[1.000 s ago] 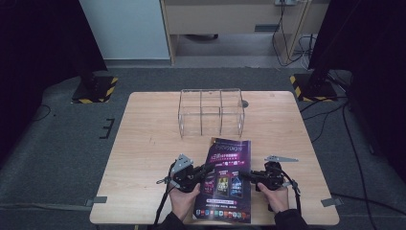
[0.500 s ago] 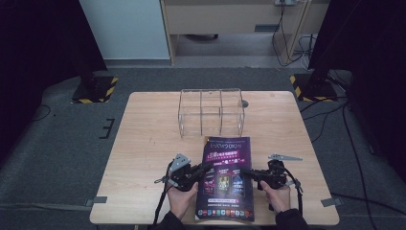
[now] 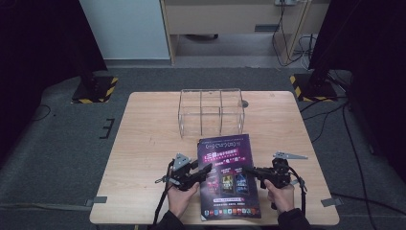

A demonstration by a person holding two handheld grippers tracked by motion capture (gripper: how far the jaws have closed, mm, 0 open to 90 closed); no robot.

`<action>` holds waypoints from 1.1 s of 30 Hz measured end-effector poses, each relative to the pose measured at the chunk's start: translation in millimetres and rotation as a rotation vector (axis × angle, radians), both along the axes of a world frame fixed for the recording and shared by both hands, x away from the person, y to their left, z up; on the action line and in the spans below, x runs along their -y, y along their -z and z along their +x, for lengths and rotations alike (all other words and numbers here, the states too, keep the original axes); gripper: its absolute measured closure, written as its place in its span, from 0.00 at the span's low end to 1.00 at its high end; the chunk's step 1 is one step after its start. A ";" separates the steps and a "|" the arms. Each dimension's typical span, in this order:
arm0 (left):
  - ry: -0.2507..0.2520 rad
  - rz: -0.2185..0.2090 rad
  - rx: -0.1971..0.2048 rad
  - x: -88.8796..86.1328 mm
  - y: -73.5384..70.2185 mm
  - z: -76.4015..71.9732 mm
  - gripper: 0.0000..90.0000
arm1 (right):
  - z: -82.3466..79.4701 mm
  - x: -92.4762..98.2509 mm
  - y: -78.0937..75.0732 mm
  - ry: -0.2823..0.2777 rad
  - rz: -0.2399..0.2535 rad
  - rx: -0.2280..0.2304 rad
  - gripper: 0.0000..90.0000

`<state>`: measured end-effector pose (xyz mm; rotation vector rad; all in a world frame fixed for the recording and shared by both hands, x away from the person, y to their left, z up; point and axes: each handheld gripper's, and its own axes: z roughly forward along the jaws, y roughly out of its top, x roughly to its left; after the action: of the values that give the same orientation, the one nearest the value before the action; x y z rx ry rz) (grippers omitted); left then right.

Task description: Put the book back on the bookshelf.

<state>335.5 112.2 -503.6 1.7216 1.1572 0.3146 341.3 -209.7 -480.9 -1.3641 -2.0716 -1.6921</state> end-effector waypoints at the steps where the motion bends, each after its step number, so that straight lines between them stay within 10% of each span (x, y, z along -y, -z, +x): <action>1: -0.007 0.009 0.012 -1.3 0.8 -0.1 0.46 | -0.4 -0.1 -0.9 -0.002 0.001 0.004 0.94; 16: -0.113 0.170 -0.036 -45.9 6.7 -4.5 0.29 | 1.1 2.6 -25.1 0.057 0.000 0.076 0.94; 33: -0.242 0.328 -0.061 -83.0 20.5 -5.5 0.21 | 15.6 -4.6 -91.1 0.185 -0.030 0.273 0.94</action>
<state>330.0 195.2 -524.1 1.8829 1.4234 0.6331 356.9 -205.2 -389.8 -1.4442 -2.1748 -2.0333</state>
